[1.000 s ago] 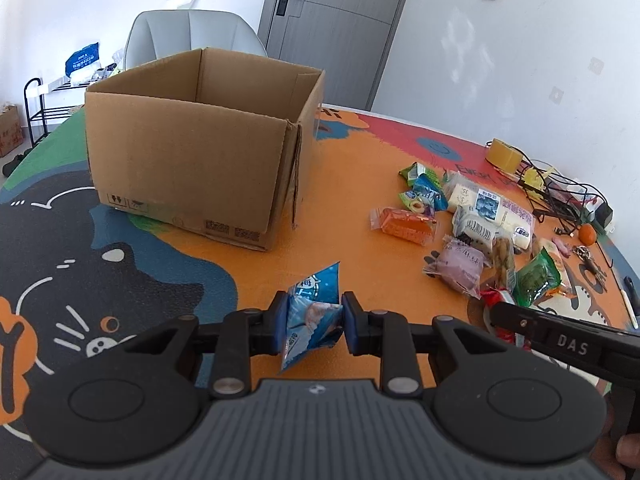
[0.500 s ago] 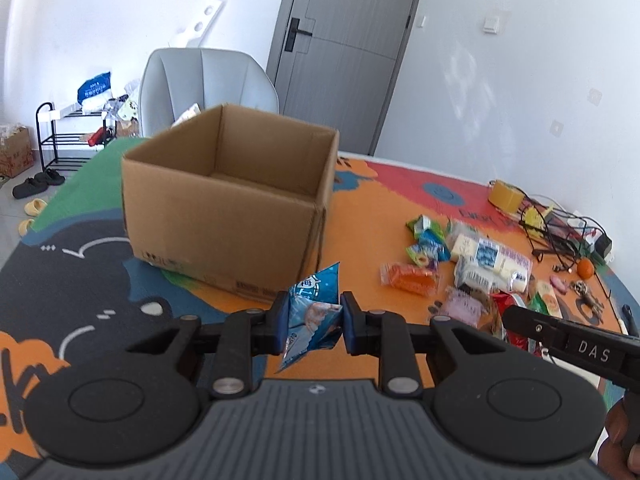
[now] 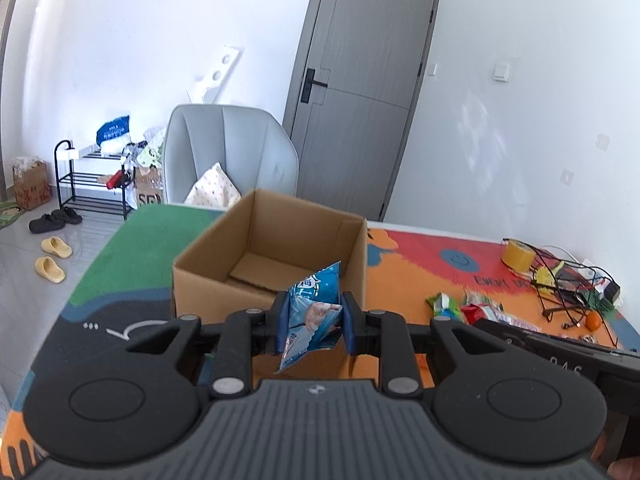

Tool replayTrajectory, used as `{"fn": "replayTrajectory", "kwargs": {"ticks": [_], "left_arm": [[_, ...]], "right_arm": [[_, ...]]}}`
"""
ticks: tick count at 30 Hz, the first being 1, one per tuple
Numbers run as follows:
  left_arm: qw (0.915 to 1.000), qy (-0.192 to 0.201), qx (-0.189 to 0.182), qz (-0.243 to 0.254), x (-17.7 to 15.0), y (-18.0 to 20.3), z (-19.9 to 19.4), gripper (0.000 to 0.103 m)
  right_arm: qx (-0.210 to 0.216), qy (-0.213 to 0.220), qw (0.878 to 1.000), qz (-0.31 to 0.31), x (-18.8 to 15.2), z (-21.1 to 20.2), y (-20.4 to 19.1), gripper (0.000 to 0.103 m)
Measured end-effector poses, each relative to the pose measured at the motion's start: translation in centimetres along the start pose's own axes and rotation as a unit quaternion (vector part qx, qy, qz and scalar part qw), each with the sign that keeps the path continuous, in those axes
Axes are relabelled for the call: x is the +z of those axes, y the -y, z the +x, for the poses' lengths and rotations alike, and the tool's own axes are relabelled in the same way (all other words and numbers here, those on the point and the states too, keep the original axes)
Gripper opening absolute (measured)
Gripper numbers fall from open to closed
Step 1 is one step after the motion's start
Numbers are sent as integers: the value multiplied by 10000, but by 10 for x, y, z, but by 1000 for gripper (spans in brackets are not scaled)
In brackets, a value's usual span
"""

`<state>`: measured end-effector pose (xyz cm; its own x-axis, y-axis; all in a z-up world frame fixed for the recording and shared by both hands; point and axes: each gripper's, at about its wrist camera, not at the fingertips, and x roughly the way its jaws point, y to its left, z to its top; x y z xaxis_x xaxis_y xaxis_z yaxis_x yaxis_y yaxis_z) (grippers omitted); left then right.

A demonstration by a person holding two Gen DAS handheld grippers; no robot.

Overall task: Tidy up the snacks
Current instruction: 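Lift the blue bag with the left tool while the right tool carries the red bar toward the box, then open the left tool over the box while the right tool drops the red bar in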

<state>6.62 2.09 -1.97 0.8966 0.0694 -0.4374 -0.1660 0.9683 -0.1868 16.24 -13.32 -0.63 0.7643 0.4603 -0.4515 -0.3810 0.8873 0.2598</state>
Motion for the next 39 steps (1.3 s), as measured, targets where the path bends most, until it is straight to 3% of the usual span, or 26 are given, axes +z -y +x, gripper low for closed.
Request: {"fn": "replayTrajectory", "kwargs": {"ticks": [12,24,26,30,36,39], "left_arm": [[9989,298,250,-273,42,-32,16,25],[9988,119,309,-373,58,-49,54,26],[9986,46,333,-404,60,-49,61,29],[9975,-38,385,-598,61,-55,69,54],[9963,125,514,-678,57,-60,55,79],[9954,117,605,-738,56,-65,50,81]], "right_arm": [[506,-28,9987,57,30,36,-35,22],[668,-110,9976,147,44,73,-46,22],[685,-116,9974,201,46,77,-45,22],[691,-166,9971,283,47,86,-45,22],[738,-213,9965,329,48,94,-49,22],[821,-204,9960,296,48,98,-52,23]]}}
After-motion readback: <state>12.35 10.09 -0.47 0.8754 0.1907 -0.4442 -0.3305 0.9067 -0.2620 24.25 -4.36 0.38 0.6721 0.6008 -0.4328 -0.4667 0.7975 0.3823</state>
